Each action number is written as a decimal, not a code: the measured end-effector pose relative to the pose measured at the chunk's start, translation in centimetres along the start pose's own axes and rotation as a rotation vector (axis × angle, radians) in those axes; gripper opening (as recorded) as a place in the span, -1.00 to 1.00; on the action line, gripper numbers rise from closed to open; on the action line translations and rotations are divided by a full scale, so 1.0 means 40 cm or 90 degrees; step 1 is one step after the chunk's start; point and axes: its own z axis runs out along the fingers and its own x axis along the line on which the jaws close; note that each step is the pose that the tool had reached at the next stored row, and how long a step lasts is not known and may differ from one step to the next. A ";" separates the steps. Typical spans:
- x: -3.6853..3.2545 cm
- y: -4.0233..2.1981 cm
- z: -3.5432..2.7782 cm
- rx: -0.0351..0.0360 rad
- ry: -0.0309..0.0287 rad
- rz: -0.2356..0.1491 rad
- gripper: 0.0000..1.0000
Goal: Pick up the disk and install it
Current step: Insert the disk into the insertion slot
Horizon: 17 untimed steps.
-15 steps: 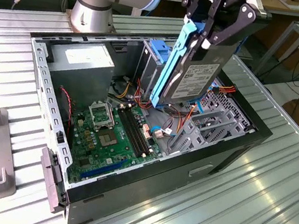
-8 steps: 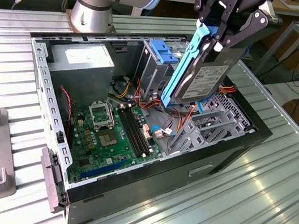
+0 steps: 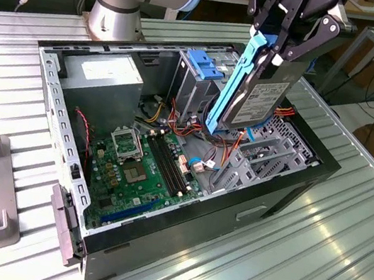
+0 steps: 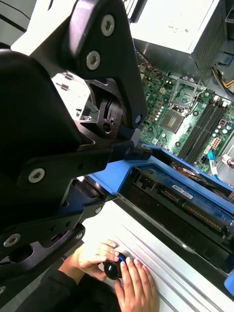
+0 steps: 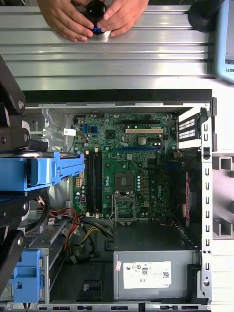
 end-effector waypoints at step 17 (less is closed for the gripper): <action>0.000 -0.007 0.006 0.0016 0.0013 0.000 -0.26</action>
